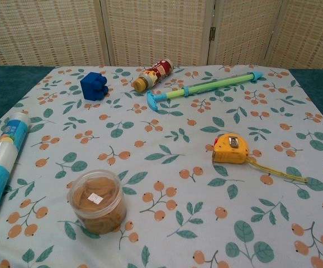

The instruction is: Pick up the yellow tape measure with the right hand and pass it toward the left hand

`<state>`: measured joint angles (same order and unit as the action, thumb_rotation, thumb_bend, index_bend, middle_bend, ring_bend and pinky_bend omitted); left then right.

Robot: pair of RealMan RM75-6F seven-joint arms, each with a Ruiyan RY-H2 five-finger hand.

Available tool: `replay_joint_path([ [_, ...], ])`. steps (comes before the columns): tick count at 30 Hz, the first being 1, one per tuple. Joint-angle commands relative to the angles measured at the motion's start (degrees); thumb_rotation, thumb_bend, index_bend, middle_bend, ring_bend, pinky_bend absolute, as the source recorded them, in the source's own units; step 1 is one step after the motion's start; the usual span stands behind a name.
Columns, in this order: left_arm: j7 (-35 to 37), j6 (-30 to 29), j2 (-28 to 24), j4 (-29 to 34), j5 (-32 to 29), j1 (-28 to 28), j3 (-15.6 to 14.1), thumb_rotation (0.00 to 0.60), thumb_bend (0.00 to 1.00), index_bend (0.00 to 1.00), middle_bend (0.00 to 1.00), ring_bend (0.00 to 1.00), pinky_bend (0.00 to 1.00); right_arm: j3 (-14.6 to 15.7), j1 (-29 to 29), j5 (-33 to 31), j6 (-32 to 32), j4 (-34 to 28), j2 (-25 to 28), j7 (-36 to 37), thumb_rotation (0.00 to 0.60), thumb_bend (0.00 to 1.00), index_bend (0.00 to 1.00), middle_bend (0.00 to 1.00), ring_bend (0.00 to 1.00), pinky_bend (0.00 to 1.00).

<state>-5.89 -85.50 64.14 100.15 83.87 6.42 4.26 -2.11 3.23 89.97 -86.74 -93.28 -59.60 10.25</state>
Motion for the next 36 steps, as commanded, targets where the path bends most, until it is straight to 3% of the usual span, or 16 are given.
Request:
replay_joint_path([
  [1, -0.1, 0.0, 0.0, 0.0, -0.1, 0.0, 0.1, 0.600, 0.22, 0.17, 0.10, 0.08, 0.00, 0.0, 0.0, 0.0, 0.0, -0.1, 0.0, 0.0, 0.600, 0.33, 0.01, 0.09, 0.15, 0.06],
  [12, 0.5, -0.8, 0.5, -0.8, 0.6, -0.3, -0.1, 0.600, 0.22, 0.17, 0.10, 0.08, 0.00, 0.2, 1.6, 0.5, 2.6, -0.7, 0.7, -0.4, 0.600, 0.33, 0.01, 0.09, 0.15, 0.07],
  [20, 0.7, -1.1, 0.3, -0.7, 1.1, -0.5, -0.3, 0.600, 0.22, 0.18, 0.10, 0.08, 0.00, -0.4, 7.8, -0.3, 12.6, -2.4, -1.9, -5.5, 0.600, 0.34, 0.01, 0.09, 0.16, 0.07],
  [28, 0.7, -1.6, 0.2, -0.3, 1.6, -0.9, -0.7, 0.600, 0.22, 0.18, 0.10, 0.08, 0.00, -2.8, 16.2, -9.1, 26.8, -4.1, -8.5, -14.7, 0.600, 0.33, 0.01, 0.09, 0.16, 0.07],
  [36, 0.4, -1.3, 0.4, -0.5, 1.1, -0.9, -0.7, 0.600, 0.22, 0.18, 0.10, 0.08, 0.00, -5.7, 23.5, -18.4, 34.2, -1.3, -17.0, -25.2, 0.600, 0.33, 0.05, 0.12, 0.15, 0.07],
])
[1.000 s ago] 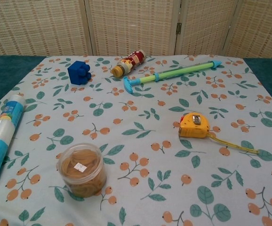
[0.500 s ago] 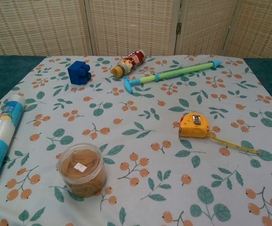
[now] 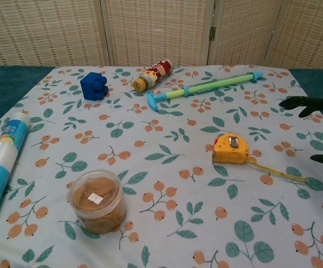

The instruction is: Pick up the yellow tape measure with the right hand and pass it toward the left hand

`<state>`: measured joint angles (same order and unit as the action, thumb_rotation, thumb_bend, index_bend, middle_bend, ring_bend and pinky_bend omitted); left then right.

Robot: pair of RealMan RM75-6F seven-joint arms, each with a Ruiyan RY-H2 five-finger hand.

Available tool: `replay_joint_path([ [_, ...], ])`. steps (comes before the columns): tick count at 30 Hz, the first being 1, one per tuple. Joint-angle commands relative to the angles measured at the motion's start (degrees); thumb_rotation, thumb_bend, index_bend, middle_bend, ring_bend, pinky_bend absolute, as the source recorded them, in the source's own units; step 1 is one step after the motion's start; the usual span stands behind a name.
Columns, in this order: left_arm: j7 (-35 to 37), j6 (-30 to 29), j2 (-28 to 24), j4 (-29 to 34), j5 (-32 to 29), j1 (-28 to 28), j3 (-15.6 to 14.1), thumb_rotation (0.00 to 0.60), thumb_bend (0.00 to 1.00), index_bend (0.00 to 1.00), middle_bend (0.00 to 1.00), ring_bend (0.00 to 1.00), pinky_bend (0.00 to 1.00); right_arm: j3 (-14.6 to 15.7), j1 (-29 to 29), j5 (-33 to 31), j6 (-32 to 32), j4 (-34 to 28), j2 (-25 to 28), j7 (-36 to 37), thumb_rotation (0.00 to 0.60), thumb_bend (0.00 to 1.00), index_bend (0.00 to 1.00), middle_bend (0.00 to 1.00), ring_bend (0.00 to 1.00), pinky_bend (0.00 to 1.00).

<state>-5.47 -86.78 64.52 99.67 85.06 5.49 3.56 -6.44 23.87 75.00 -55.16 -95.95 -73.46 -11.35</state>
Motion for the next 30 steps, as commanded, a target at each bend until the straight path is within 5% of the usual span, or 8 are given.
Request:
replay_joint_path([
  [1, 0.0, 0.1, 0.0, -0.1, -0.2, 0.0, 0.0, 0.600, 0.22, 0.18, 0.10, 0.08, 0.00, -1.7, 4.0, -4.6, 3.4, 2.0, -4.5, -5.2, 0.600, 0.33, 0.05, 0.13, 0.15, 0.07],
  [12, 1.5, 1.3, 0.1, -1.3, -1.1, 0.2, 0.0, 0.600, 0.22, 0.18, 0.10, 0.08, 0.00, -2.9, 11.3, -15.8, 6.7, 7.4, -12.6, -15.3, 0.600, 0.33, 0.09, 0.15, 0.17, 0.07],
  [30, 2.6, 1.4, 0.3, -2.5, -1.6, -0.1, 0.0, 0.600, 0.22, 0.18, 0.10, 0.08, 0.00, -2.5, 16.9, -23.7, 6.4, 12.6, -17.7, -19.5, 0.600, 0.33, 0.22, 0.24, 0.23, 0.08],
])
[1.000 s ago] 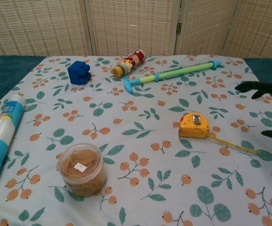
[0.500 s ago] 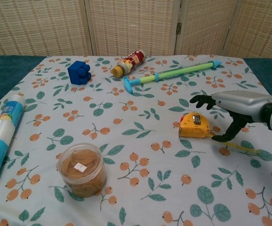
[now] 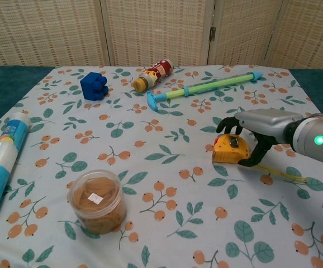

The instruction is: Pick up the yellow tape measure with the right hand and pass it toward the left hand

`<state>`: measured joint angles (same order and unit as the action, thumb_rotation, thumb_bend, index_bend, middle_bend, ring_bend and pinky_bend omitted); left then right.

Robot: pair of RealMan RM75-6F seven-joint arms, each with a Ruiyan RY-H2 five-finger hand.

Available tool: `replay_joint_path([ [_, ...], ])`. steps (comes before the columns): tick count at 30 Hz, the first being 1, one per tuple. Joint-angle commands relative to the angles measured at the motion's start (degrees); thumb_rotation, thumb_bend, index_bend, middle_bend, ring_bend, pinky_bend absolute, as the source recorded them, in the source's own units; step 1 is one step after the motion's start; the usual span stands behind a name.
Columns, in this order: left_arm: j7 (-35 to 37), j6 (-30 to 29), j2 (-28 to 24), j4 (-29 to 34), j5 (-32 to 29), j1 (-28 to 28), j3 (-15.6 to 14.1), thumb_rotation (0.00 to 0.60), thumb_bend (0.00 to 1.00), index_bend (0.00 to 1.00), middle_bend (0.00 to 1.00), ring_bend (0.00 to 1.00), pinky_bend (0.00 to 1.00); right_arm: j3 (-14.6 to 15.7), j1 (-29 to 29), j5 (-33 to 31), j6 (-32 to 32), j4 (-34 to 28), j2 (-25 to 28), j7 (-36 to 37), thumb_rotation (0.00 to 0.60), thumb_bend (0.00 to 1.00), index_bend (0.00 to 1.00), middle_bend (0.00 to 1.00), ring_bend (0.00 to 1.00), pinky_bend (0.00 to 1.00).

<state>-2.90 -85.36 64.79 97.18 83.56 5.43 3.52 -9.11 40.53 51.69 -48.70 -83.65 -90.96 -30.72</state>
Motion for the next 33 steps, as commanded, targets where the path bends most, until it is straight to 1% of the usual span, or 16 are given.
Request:
replay_joint_path([
  [1, 0.1, 0.0, 0.0, -0.1, -0.1, 0.0, 0.0, 0.600, 0.22, 0.18, 0.10, 0.08, 0.00, 0.2, 0.5, -0.6, -0.2, 0.4, -0.3, -0.1, 0.600, 0.33, 0.23, 0.25, 0.24, 0.08],
  [5, 0.3, 0.1, 0.1, -0.3, -0.1, 0.0, 0.1, 0.600, 0.22, 0.18, 0.10, 0.08, 0.00, 0.4, 0.8, -0.8, -0.8, 0.7, -0.7, 0.1, 0.600, 0.33, 0.28, 0.29, 0.27, 0.09],
  [8, 0.3, 0.3, 0.2, -0.5, -0.1, 0.3, 0.4, 0.600, 0.22, 0.18, 0.10, 0.08, 0.00, 0.4, 1.0, -0.8, -1.4, 1.1, -1.1, 0.4, 0.600, 0.33, 0.35, 0.35, 0.31, 0.11],
  [10, 0.3, 0.6, 0.2, -0.4, 0.0, 0.7, 0.6, 0.600, 0.22, 0.18, 0.10, 0.08, 0.00, 0.3, 1.0, -0.6, -2.1, 1.2, -1.4, 0.8, 0.600, 0.34, 0.41, 0.39, 0.36, 0.14],
  [13, 0.7, 1.9, 0.1, 0.2, 0.5, 2.1, 1.2, 0.600, 0.22, 0.18, 0.10, 0.08, 0.00, 0.1, 0.5, 0.9, -3.3, 0.7, -1.3, 2.9, 0.600, 0.33, 0.47, 0.44, 0.41, 0.17],
  [14, 1.0, 2.4, 0.0, 0.5, 0.7, 2.6, 1.4, 0.600, 0.22, 0.18, 0.10, 0.08, 0.00, -0.2, 0.3, 1.3, -3.4, 0.1, -1.1, 4.0, 0.600, 0.33, 0.48, 0.45, 0.42, 0.17],
  [18, 3.6, 4.3, 0.5, 2.1, 2.5, 5.5, 2.9, 0.600, 0.22, 0.18, 0.10, 0.09, 0.00, -1.8, -1.1, 4.6, -3.8, -2.7, -0.3, 12.0, 0.600, 0.33, 0.49, 0.46, 0.43, 0.17],
  [20, 4.6, 5.7, 1.1, 3.1, 3.4, 7.5, 3.8, 0.600, 0.22, 0.18, 0.10, 0.10, 0.00, -2.8, -2.0, 7.1, -4.0, -4.0, -0.4, 17.7, 0.600, 0.33, 0.50, 0.46, 0.42, 0.17],
  [23, 5.4, 7.8, 2.4, 4.4, 4.0, 10.6, 5.4, 0.600, 0.22, 0.18, 0.10, 0.10, 0.00, -4.0, -3.2, 10.8, -4.9, -4.4, -1.8, 26.3, 0.600, 0.33, 0.52, 0.48, 0.42, 0.19],
  [25, 5.5, 9.3, 3.9, 5.2, 4.1, 12.8, 6.5, 0.600, 0.22, 0.17, 0.10, 0.10, 0.00, -4.5, -3.7, 13.7, -6.6, -3.3, -3.6, 30.7, 0.600, 0.33, 0.52, 0.48, 0.43, 0.19],
  [29, 5.5, 12.4, 7.1, 6.2, 3.4, 16.8, 8.3, 0.600, 0.22, 0.16, 0.10, 0.10, 0.00, -4.8, -4.1, 18.0, -9.7, -1.4, -7.1, 35.7, 0.600, 0.34, 0.52, 0.47, 0.42, 0.19],
  [33, 2.0, 14.3, 10.5, 6.7, 3.3, 20.3, 9.6, 0.600, 0.22, 0.13, 0.10, 0.10, 0.00, -5.9, -3.8, 20.6, -11.8, 0.3, -10.4, 40.6, 0.600, 0.33, 0.52, 0.47, 0.42, 0.19],
])
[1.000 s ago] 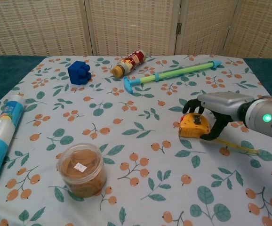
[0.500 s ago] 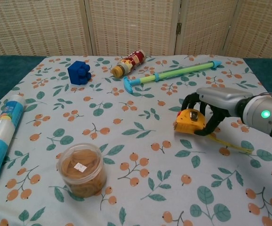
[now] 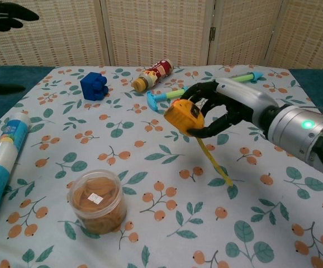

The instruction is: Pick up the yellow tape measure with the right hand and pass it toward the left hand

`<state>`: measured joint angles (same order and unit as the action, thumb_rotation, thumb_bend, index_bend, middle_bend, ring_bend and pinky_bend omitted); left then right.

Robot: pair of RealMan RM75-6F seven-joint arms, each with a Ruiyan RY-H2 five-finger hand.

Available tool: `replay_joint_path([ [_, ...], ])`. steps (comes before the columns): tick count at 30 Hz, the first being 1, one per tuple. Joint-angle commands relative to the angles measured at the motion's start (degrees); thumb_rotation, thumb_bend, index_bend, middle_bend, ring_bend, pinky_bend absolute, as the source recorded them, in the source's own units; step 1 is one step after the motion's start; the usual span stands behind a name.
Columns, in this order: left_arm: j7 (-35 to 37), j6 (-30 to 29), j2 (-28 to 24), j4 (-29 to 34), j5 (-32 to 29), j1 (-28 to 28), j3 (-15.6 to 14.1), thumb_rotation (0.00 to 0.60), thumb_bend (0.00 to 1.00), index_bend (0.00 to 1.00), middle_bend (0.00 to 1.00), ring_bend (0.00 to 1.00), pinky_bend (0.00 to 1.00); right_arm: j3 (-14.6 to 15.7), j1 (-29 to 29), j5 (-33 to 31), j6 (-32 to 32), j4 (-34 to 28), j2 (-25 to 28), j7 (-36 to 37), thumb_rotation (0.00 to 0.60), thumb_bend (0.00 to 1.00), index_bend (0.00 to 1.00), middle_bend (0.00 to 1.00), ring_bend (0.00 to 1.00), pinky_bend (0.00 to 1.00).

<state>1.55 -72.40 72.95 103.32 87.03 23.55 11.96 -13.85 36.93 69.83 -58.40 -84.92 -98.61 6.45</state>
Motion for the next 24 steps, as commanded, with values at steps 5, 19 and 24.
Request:
replay_joint_path([
  [5, -7.0, 3.4, 7.2, 0.5, -1.3, 6.1, 2.4, 0.600, 0.22, 0.12, 0.10, 0.10, 0.00, -1.4, 0.7, 6.3, -3.8, 4.9, -6.2, 9.4, 0.600, 0.33, 0.52, 0.47, 0.42, 0.19],
  [19, -15.6, 8.2, 14.9, -0.7, -9.0, 13.4, 4.4, 0.600, 0.22, 0.11, 0.10, 0.10, 0.00, 0.0, 2.8, 12.9, -6.5, 13.5, -11.5, 19.2, 0.600, 0.33, 0.52, 0.47, 0.41, 0.19],
  [24, -16.8, 8.2, 16.2, -1.4, -10.1, 14.5, 4.2, 0.600, 0.22, 0.11, 0.10, 0.10, 0.00, 0.3, 3.0, 13.2, -6.6, 14.3, -12.1, 19.5, 0.600, 0.33, 0.52, 0.47, 0.41, 0.19],
])
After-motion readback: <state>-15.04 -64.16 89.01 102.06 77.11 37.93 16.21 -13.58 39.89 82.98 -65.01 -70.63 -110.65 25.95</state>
